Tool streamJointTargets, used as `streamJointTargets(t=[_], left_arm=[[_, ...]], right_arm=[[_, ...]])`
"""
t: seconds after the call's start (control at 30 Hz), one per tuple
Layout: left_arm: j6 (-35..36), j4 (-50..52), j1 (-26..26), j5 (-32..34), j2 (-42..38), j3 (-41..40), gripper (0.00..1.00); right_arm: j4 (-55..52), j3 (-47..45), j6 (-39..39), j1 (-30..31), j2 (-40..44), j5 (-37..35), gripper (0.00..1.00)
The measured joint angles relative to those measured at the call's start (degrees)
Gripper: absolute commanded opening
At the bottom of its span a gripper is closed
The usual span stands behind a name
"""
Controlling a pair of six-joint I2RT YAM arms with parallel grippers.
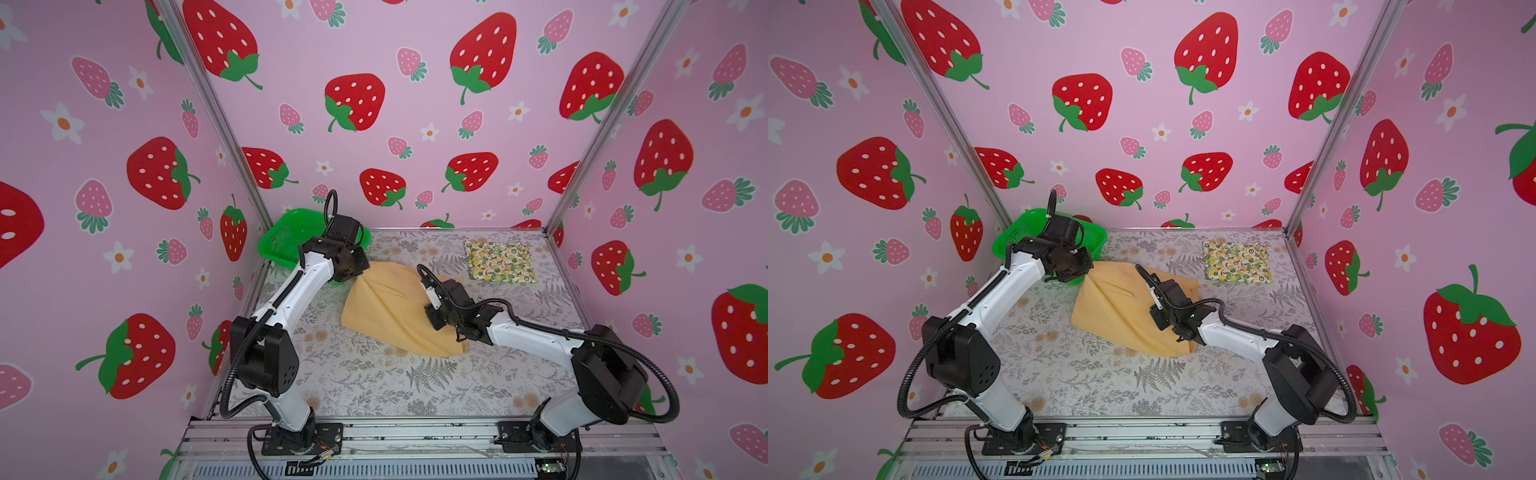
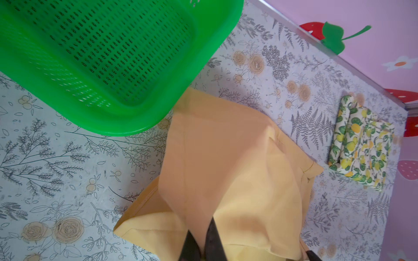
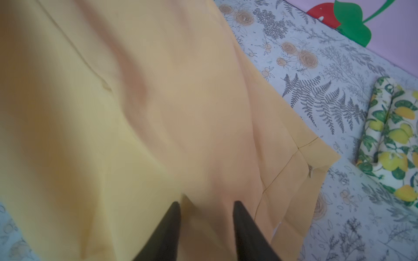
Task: Fold and stack skirts
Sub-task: Flatten out the skirt at the center of the table.
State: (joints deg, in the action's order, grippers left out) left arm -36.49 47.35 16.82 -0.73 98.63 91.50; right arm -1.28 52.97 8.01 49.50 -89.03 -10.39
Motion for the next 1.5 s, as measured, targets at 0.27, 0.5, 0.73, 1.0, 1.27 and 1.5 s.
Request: streamJointTargets(t=[0.27, 0.5, 0.73, 1.0, 1.27, 1.5], left_arm=[[0.72, 0.94, -1.29, -0.85, 3.17, 0.07, 0.0], [0.72, 0.9, -4.2, -1.51, 5.31, 0.37, 0.0], [0.74, 0.92, -4.94, -1.88, 5.99, 0.7, 0.0], [0.79, 0.92, -5.16, -1.9, 5.99, 1.44, 0.0], [1.16, 1.38, -5.46, -2.01, 6.05, 3.72, 0.0], [1.68, 2.25, -5.64, -2.54, 6.49, 5.2, 0.0]], right_arm=[[1.51, -2.36, -0.92, -0.15, -0.11, 2.69, 0.81], [2.05, -4.63, -1.57, -1.64, -0.11, 5.84, 0.76], [3.69, -5.46, -1.75, -3.76, -1.01, 8.39, 0.59], [4.55, -6.88, -1.62, -5.18, -1.92, 9.7, 0.38], [4.81, -7.28, -1.77, -5.7, -1.92, 9.84, 0.0], [3.52, -5.92, -1.64, -6.12, -1.66, 9.53, 0.0]])
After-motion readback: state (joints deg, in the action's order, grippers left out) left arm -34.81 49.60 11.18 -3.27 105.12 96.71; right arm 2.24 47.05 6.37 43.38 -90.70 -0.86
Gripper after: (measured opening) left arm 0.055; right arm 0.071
